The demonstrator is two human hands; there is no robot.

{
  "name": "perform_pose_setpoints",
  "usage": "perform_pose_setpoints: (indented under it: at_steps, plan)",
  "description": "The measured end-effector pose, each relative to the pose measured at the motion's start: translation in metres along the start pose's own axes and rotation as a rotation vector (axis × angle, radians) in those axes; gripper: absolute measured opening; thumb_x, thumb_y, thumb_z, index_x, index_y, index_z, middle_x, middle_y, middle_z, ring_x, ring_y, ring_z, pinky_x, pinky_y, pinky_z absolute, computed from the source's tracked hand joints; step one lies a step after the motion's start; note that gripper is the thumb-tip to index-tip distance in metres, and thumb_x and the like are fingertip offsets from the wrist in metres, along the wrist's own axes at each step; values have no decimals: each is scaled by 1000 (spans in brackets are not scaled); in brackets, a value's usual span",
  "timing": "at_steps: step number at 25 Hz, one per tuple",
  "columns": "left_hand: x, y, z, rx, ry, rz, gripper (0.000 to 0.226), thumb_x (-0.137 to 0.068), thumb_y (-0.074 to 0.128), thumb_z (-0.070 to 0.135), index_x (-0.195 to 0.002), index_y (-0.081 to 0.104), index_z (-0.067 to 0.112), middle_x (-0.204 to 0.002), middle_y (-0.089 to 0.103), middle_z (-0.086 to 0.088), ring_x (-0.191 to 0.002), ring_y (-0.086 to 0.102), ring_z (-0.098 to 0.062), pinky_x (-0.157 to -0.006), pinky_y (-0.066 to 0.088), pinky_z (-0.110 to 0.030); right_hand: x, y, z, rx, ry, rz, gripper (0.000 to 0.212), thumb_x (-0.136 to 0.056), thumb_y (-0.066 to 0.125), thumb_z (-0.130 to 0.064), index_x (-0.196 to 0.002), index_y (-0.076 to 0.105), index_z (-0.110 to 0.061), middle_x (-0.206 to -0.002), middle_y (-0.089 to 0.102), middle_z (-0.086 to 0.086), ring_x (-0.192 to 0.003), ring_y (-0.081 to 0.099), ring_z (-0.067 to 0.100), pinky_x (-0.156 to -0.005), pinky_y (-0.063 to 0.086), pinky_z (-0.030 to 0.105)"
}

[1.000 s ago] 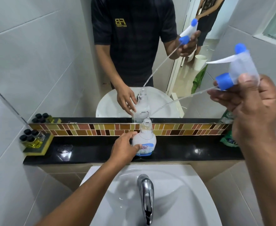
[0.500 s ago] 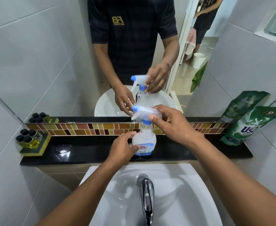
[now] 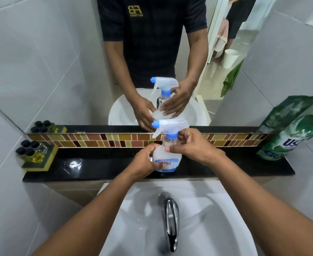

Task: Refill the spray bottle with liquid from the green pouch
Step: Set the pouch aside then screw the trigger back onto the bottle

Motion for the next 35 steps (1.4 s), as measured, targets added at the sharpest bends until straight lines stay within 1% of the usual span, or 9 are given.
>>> perform_pose_setpoints:
  at_steps: [6,9,12,15,20,26,29,32,35]
  plan:
    - [36,4,9,225,-13,-119,62,-73,94,5,-128,68,20,-121,79,-14,-112,76,-32,-102,61,-52,16,-6,-26,-149,-112,71,38,-80,88,-3,-115,77,-7,-110,82,6,-106,78,20,-98,59,35]
    - [63,11,22,304,7,-165,61,-79,86,-7,-132,68,18,-122,78,-19,-108,77,-32,-101,62,-52,36,-6,-54,-154,-120,2,46,-81,87,-4,-124,72,-11,-114,82,4,-110,77,20,-100,58,36]
    - [82,8,35,336,47,-143,60,-73,86,-2,-128,71,20,-118,79,-20,-101,77,-28,-96,63,-48,53,-9,-89,-221,-140,-45,68,-79,89,-10,-140,61,-21,-114,80,-4,-115,75,22,-97,58,42]
    - [103,4,46,335,80,-126,61,-66,90,10,-123,74,25,-115,81,-15,-101,78,-28,-94,64,-46,71,-29,-134,-242,-269,39,68,-74,90,-12,-135,64,-25,-116,79,-6,-110,75,18,-92,62,40]
    - [137,4,60,289,100,-59,69,-57,92,24,-123,72,28,-113,82,-8,-107,79,-29,-92,66,-42,101,-26,-190,138,-380,-77,31,-85,84,-10,-113,74,-4,-103,75,17,-88,73,15,-78,61,27]
    - [186,-2,92,232,157,-10,71,-58,91,29,-126,71,29,-114,82,-6,-107,79,-27,-90,66,-39,151,-16,-230,598,-431,-142,41,-83,87,-30,-114,69,-10,-109,72,10,-100,70,28,-89,57,51]
    - [205,-2,100,214,175,12,69,-58,91,29,-124,72,28,-113,82,-6,-106,78,-28,-87,65,-36,167,-15,-245,638,-456,-77,52,-75,89,-49,-107,69,-13,-103,72,8,-94,70,27,-84,58,55]
    - [219,-4,103,195,169,43,71,-56,93,29,-124,72,28,-114,81,-6,-109,77,-31,-92,66,-41,185,-3,-247,550,-451,-206,45,-80,89,-35,-114,66,-18,-107,70,3,-96,71,21,-82,61,47]
    - [230,-6,106,191,178,42,67,-61,92,28,-124,72,30,-114,81,-4,-110,77,-30,-95,65,-43,193,0,-261,560,-548,-116,45,-77,90,-41,-107,70,-14,-102,72,5,-92,70,20,-79,57,48]
Point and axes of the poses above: each hand's wrist, its own x-axis away from the middle knuckle, its own y-axis out of the palm, z = x × y, the point moved 9 cm from there along -x, towards the middle knuckle
